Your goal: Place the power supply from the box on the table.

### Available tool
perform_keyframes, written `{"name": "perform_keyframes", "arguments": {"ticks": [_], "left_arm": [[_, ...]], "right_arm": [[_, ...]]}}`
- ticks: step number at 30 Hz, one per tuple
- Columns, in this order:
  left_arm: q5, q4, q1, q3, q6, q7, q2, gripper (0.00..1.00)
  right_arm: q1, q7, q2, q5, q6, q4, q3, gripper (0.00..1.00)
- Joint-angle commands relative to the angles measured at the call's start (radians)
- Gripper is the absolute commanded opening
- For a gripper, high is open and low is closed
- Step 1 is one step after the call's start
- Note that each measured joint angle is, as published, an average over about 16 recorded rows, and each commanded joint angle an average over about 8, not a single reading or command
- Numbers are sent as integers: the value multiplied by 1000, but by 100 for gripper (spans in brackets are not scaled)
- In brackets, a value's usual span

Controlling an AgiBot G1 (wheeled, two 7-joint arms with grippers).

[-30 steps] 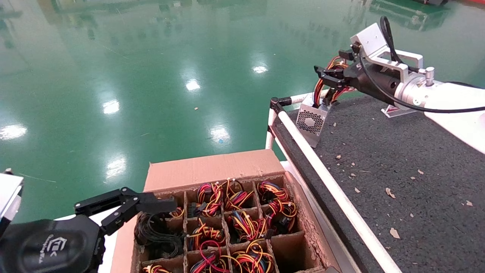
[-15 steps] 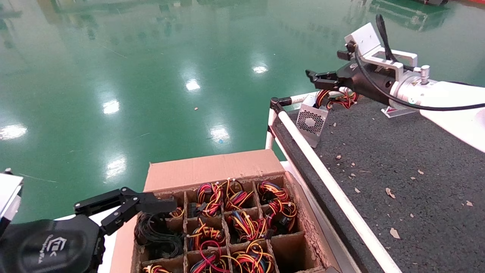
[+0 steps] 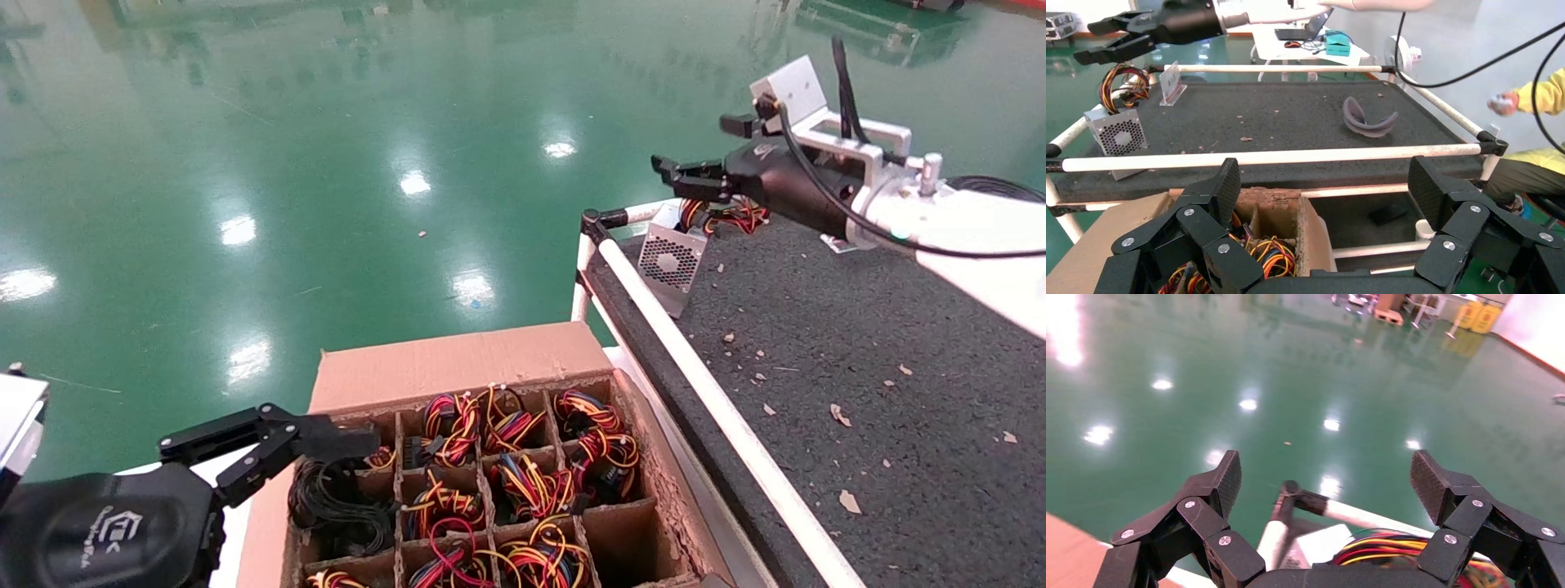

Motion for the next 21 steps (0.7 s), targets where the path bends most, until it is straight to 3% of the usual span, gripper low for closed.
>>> {"name": "perform_keyframes", "arguments": {"ticks": [1, 21], "left_arm": [[0, 0, 0, 0, 0, 0, 0, 100], [0, 0, 0, 0, 0, 0, 0, 100]], "right_arm": [[-27, 20, 19, 10, -22, 42, 9, 100], [-309, 227, 214, 115, -256, 487, 106, 100]]}}
